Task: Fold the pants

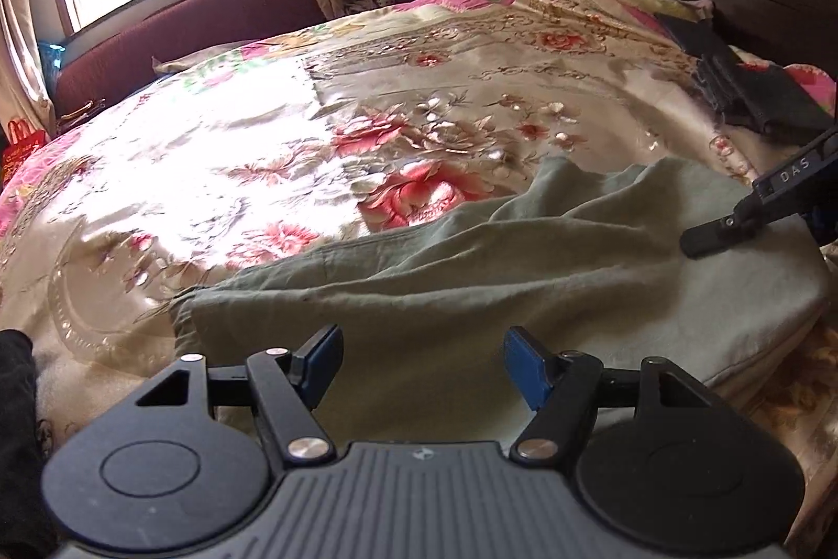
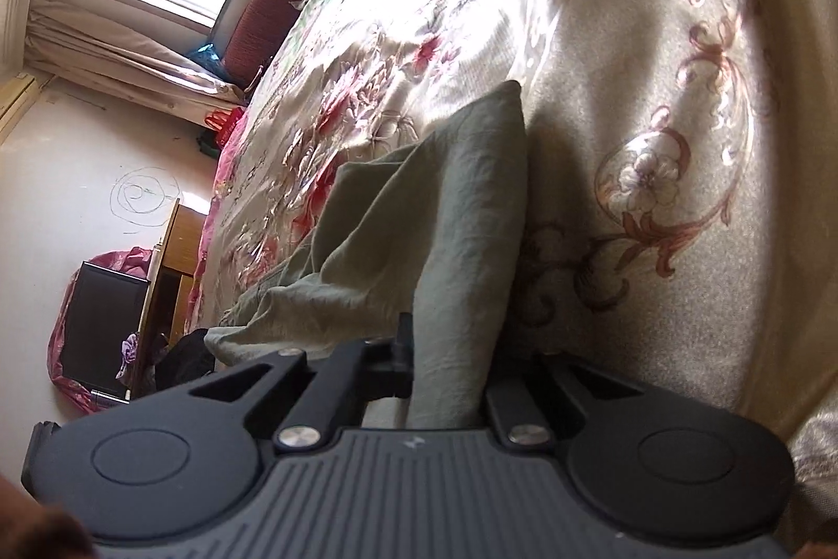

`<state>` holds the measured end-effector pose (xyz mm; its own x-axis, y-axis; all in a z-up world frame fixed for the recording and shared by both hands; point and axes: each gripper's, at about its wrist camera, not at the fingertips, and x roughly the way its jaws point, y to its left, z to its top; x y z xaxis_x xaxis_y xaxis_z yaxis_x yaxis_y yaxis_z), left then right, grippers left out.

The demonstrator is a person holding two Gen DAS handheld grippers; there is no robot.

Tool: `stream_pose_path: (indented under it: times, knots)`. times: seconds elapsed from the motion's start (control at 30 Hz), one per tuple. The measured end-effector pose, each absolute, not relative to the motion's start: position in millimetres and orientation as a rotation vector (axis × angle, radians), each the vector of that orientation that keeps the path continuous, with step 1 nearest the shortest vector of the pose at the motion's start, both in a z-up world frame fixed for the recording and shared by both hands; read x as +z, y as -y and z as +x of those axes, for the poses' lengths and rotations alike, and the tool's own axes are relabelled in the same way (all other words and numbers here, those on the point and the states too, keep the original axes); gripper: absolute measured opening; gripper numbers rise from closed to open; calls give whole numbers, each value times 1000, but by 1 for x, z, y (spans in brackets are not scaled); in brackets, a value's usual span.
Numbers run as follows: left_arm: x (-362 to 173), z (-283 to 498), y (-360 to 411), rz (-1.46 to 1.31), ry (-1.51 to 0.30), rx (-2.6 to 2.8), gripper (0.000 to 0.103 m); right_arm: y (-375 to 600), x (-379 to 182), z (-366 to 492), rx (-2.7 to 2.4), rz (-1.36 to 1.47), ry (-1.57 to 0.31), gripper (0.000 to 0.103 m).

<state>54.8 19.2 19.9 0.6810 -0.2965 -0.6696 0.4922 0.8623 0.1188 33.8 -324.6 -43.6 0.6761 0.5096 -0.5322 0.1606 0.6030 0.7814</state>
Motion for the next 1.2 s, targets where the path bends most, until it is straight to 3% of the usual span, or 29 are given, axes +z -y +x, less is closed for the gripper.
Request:
stream_pose_path:
  times: [0.17,0.4,0.63,0.87,1.03,1.2]
  knots:
    - [-1,73,-10,313,-749,-427,81,324,-41,35,214,875,-828,4]
    - [-4,68,-14,324,-744,-399,83,269,7,27,236,427,-776,4]
    - [-8,78,-10,293,-781,-414,88,326,-7,22,160,805,-777,3]
    - [-17,63,-4,248,-774,-442,90,353,9,7,-1,785,-783,3]
    - [-11,60,-25,145,-797,-432,89,313,65,19,34,628,-769,4]
    - [0,51,-50,87,-787,-418,89,213,97,67,152,315,-834,7]
